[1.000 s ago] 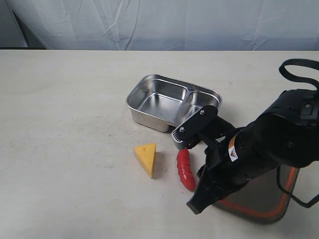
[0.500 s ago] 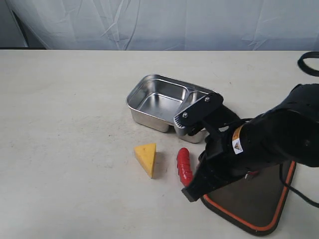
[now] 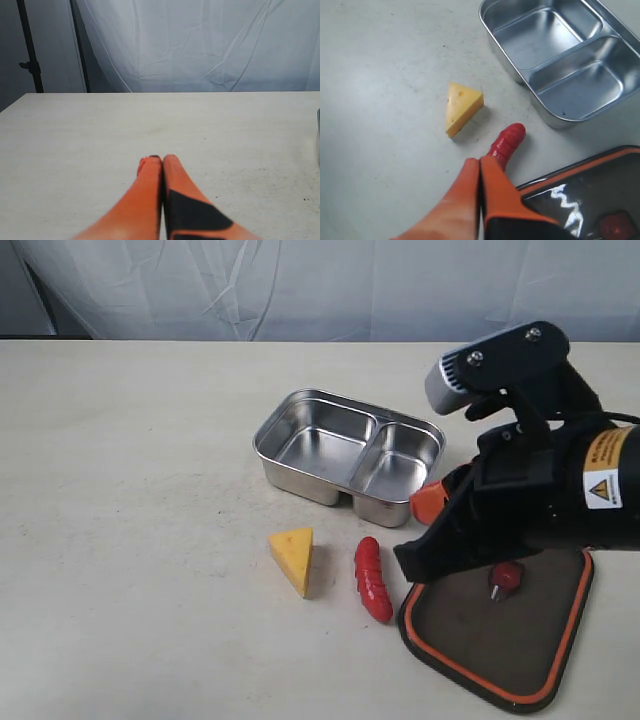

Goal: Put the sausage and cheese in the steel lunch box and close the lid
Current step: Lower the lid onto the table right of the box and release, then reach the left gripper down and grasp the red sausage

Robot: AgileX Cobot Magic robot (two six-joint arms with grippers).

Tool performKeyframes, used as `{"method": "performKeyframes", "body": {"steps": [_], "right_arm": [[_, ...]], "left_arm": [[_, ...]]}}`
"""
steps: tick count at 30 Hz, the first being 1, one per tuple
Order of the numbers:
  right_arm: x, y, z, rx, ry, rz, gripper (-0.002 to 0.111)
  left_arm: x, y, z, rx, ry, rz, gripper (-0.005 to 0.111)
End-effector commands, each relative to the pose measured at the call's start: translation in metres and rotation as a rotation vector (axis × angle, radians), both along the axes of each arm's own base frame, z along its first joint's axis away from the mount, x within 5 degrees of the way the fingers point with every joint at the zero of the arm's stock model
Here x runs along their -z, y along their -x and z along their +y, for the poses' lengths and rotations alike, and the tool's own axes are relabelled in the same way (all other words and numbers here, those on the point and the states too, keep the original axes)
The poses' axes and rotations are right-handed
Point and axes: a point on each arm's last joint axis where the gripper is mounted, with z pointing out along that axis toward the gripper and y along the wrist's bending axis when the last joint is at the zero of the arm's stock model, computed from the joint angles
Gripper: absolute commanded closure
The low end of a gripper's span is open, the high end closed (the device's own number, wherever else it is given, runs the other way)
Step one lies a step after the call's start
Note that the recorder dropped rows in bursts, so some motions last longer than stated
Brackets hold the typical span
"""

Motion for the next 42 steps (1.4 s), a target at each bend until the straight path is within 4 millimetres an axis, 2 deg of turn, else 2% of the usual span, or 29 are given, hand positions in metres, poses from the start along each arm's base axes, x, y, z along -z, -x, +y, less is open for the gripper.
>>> {"method": "performKeyframes", "body": {"steps": [1, 8, 11, 13, 18, 21, 24, 26, 29, 31, 32, 34, 38, 42], "right_arm": [[-0.005, 0.003, -0.004, 0.002, -0.018, -0.015, 0.108], [-0.016, 0.009, -0.011, 0.031, -0.082, -0.024, 0.108], [-0.019, 0.012, -0.016, 0.036, -0.087, -0.022, 0.108], [-0.018, 0.015, -0.019, 0.038, -0.091, -0.017, 0.108], [-0.001, 0.021, -0.027, 0.046, -0.078, 0.004, 0.108], [0.025, 0.025, -0.032, 0.069, -0.067, 0.04, 0.108], [0.032, 0.026, -0.033, 0.075, -0.094, 0.031, 0.108], [0.031, 0.024, -0.031, 0.073, -0.134, 0.003, 0.108], [0.028, 0.023, -0.029, 0.071, -0.163, -0.017, 0.108], [0.028, 0.023, -0.029, 0.071, -0.163, -0.017, 0.108], [0.028, 0.023, -0.029, 0.071, -0.163, -0.017, 0.108], [0.028, 0.023, -0.029, 0.071, -0.163, -0.017, 0.108], [0.029, 0.023, -0.029, 0.082, -0.165, -0.004, 0.108], [0.025, 0.027, -0.035, 0.108, -0.184, 0.013, 0.108]], "left_arm": [[0.0, 0.0, 0.0, 0.002, 0.007, -0.014, 0.107], [-0.003, 0.0, 0.0, 0.001, -0.008, -0.051, 0.107], [-0.009, 0.0, -0.001, 0.005, 0.129, -0.117, 0.107], [-0.014, 0.0, -0.001, 0.003, 0.279, -0.161, 0.107], [-0.015, 0.0, -0.002, 0.002, 0.452, -0.173, 0.107], [-0.011, 0.0, -0.005, 0.018, 0.586, -0.117, 0.107], [-0.01, 0.0, -0.006, 0.027, 0.661, -0.097, 0.107], [-0.008, 0.0, -0.008, 0.039, 0.626, -0.072, 0.107], [-0.049, 0.009, -0.012, 0.113, 0.464, -0.149, 0.107], [-0.079, 0.01, -0.019, 0.194, 0.296, -0.111, 0.107], [-0.095, 0.007, -0.025, 0.265, 0.206, -0.077, 0.107], [-0.11, -0.01, -0.041, 0.468, 0.027, 0.035, 0.107], [-0.12, -0.043, -0.056, 0.686, -0.024, 0.143, 0.107], [-0.116, -0.078, -0.065, 0.819, 0.101, 0.289, 0.107]]}}
